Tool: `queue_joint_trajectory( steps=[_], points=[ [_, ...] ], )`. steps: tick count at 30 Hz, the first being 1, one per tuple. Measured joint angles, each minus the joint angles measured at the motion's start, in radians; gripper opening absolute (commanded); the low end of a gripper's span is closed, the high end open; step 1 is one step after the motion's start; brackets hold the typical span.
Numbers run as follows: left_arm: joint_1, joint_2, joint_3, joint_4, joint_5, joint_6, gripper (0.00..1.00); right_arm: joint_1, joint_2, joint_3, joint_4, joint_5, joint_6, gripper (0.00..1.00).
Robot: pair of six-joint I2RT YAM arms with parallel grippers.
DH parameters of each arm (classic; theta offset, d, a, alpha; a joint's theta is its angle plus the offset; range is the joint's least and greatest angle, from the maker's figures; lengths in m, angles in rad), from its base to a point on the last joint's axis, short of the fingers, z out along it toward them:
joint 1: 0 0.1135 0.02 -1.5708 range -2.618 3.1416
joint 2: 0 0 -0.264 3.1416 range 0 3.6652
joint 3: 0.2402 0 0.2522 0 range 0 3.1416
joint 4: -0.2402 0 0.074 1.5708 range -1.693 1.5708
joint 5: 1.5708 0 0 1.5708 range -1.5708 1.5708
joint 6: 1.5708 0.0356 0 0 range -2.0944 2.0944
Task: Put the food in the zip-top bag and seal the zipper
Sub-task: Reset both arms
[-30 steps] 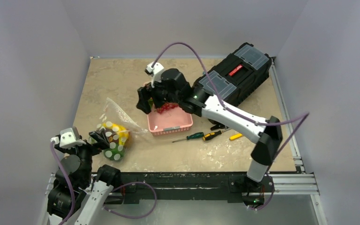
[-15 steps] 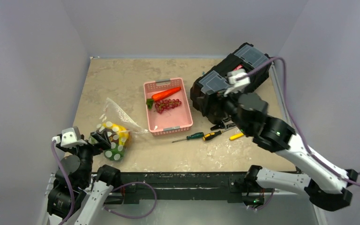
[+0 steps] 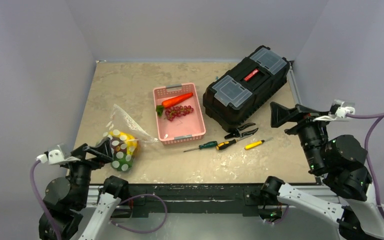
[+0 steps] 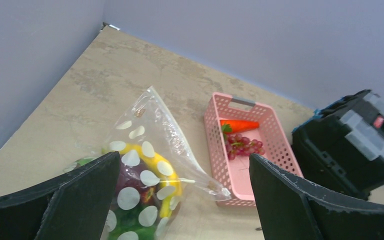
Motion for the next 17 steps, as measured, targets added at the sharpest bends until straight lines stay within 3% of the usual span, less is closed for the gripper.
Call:
queue_joint_trajectory(
  steps=[6,17],
  points=[
    [0.0,0.002,0.082,-0.001,0.062,-0.041,1.0,-0.001,0.0,0.0,-0.046,0.05,0.023,0.99],
    [0.0,0.072,0.089,-0.002,0.129,-0.051,1.0,-0.001,-0.006,-0.014,-0.075,0.078,0.058,0.99]
  ],
)
